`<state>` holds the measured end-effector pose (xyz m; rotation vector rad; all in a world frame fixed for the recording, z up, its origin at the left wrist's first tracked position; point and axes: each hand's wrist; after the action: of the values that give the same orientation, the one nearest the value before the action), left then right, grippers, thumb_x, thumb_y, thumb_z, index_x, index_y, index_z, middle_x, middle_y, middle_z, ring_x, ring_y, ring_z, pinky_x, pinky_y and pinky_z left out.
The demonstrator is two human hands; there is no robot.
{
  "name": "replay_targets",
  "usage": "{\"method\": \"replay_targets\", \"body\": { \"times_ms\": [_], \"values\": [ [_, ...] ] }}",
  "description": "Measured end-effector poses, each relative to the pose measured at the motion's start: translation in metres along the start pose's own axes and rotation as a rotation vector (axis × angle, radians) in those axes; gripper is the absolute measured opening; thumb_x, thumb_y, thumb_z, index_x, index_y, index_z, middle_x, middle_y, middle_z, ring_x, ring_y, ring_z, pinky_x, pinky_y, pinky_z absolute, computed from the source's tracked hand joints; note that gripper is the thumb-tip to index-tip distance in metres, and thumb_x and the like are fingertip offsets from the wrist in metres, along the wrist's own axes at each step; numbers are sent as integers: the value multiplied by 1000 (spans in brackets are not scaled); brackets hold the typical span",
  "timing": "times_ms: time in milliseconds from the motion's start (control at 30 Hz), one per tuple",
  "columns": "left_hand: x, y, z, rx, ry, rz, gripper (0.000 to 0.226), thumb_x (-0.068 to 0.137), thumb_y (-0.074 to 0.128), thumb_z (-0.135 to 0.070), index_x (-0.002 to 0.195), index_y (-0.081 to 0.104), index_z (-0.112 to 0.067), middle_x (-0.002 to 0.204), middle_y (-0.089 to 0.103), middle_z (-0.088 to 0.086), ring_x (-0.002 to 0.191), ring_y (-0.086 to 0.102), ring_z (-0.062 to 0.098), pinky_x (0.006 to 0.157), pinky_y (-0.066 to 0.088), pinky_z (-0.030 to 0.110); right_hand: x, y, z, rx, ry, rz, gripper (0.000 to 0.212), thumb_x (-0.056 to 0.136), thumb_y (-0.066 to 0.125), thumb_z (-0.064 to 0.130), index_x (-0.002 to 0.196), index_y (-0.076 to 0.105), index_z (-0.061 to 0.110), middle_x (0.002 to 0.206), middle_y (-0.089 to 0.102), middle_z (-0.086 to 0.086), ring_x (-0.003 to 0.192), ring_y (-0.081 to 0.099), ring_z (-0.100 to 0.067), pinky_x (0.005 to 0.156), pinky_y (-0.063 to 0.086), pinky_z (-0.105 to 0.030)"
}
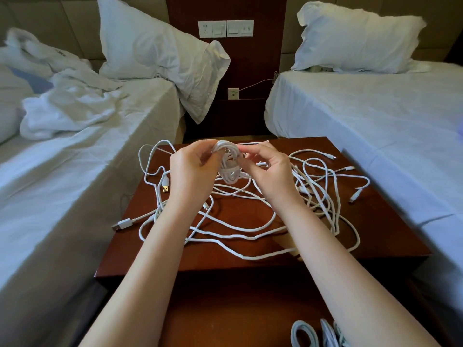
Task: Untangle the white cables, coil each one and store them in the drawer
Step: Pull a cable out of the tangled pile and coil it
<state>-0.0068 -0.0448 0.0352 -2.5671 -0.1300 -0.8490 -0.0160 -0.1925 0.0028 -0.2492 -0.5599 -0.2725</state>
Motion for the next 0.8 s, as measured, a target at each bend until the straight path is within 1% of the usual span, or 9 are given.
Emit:
{"method": "replay_targets", "body": {
  "times_ms": [100, 200, 267, 400, 500, 633, 700, 767, 800],
  "values": [
    [1, 3, 2, -62, -91, -7, 15, 90, 62, -10, 101, 72, -14, 85, 73, 2, 76, 69, 12, 71, 58, 29, 0, 1, 0, -18, 28, 16, 20, 91, 67, 23, 110, 72, 24, 92, 60, 8, 88, 57, -4, 71, 46, -9],
    [1, 5, 6, -104, -146, -27, 11, 90, 62, -11, 96, 70, -17, 85, 73, 2, 77, 70, 14, 75, 59, 40, -1, 1, 0, -54, 29, 61, 28, 96, 58, 19, 123, 67, 18, 106, 61, -2, 99, 55, -3, 76, 43, -4],
    [1, 5, 5, -131, -164, -37, 10, 90, 62, -11, 94, 69, -17, 85, 73, 3, 79, 70, 16, 77, 58, 44, -2, 0, 2, -113, 6, 75, 33, 97, 56, 18, 129, 63, 17, 107, 59, -2, 101, 54, -1, 79, 41, -3],
    [1, 4, 0, -145, -191, -38, 9, 91, 62, -14, 90, 68, -21, 85, 73, 4, 78, 70, 17, 77, 58, 43, -5, 0, 3, -205, -36, 107, 48, 91, 66, 26, 137, 54, 19, 107, 52, 4, 99, 48, 10, 85, 38, -4],
    [-2, 0, -4, -154, -208, -20, 8, 91, 62, -16, 92, 70, -18, 86, 73, 3, 80, 70, 16, 78, 58, 42, -9, 0, 2, -290, -119, 93, 62, 83, 74, 35, 138, 54, 17, 109, 49, 7, 98, 48, 2, 83, 40, -11],
    [-12, -7, -7, -152, -245, -12, 9, 91, 62, -16, 92, 70, -17, 83, 73, 2, 76, 69, 14, 74, 58, 39, -16, -1, 6, -348, -160, 106, 62, 79, 78, 37, 133, 58, 17, 116, 58, 5, 109, 53, -12, 90, 47, -29],
    [-21, -12, -7, -158, -271, 8, 10, 91, 62, -16, 94, 71, -14, 83, 73, 2, 76, 69, 15, 75, 57, 39, -22, -2, 11, -359, -199, 113, 60, 77, 80, 34, 130, 60, 14, 117, 63, 3, 108, 55, -9, 93, 45, -21],
    [-33, -17, -7, -171, -287, 51, 10, 91, 62, -17, 95, 71, -15, 82, 73, 0, 77, 70, 16, 77, 58, 40, -32, -4, 14, -359, -210, 130, 59, 76, 81, 32, 129, 61, 13, 112, 63, 3, 102, 56, -5, 89, 42, -10],
    [-39, -20, -6, -170, -287, 75, 9, 92, 62, -17, 96, 70, -16, 81, 73, -1, 76, 70, 14, 75, 59, 37, -38, -6, 15, -371, -213, 142, 60, 76, 81, 33, 129, 61, 13, 110, 63, 4, 99, 57, -4, 86, 43, -10]
  ]
}}
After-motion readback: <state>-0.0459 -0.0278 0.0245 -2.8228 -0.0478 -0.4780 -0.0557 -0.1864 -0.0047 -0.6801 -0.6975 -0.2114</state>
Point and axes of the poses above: each hand's wrist, its own x-axis towards the middle knuckle, its own y-axis out of the palm, z = x × y
